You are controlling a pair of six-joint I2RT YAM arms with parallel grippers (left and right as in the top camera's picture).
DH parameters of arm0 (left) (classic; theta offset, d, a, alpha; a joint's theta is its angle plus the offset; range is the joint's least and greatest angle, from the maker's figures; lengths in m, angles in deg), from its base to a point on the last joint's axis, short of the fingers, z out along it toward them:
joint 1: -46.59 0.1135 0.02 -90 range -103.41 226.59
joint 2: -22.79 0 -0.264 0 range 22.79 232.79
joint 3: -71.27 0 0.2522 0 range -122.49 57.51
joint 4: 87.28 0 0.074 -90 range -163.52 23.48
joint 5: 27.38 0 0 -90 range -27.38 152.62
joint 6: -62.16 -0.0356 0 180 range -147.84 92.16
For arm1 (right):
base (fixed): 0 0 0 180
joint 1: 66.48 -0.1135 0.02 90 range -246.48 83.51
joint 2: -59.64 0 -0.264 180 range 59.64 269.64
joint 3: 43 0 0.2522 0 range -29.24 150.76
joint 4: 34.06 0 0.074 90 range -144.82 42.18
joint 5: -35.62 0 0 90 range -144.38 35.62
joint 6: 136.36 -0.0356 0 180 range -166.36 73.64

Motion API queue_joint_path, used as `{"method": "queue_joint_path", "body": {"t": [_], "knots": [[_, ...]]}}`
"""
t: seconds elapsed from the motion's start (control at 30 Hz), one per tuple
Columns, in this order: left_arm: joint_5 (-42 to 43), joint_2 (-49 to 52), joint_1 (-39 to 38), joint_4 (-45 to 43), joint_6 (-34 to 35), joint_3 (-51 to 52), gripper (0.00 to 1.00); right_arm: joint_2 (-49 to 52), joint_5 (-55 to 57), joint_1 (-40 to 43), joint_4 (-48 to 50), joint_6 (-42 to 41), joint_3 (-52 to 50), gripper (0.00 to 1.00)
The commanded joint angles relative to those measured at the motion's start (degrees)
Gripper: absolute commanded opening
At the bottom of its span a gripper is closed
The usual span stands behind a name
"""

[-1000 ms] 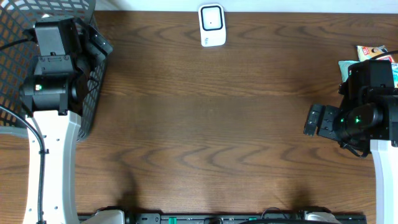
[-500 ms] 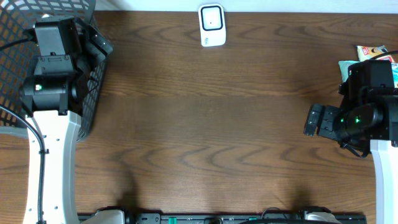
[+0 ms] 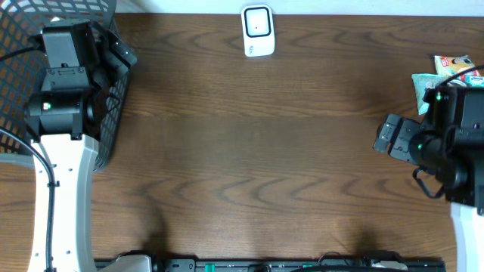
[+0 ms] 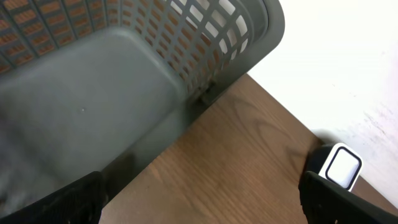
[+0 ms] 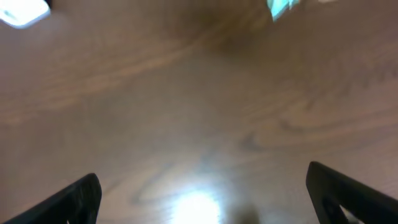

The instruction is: Scan the item barcode

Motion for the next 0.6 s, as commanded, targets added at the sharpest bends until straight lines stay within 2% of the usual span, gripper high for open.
{"method": "queue_joint_path", "body": {"t": [0.0,0.23,0.57], "knots": [[-0.1,-0.3,0.2,0.2,0.7,-0.1,0.98,-4.2,0.9,-0.4,3.5,1.9,-6.9,0.99],[-0.1,-0.3,0.2,0.2,0.7,-0.1,0.98,-11.2,-0.3,-0.4,13.4,2.5,-21.5,0.99],[-0.1,-0.3,0.2,0.2,0.7,-0.1,0.98,-27.5,-7.1,1.7,32.7,8.5,-41.8,0.99]]}}
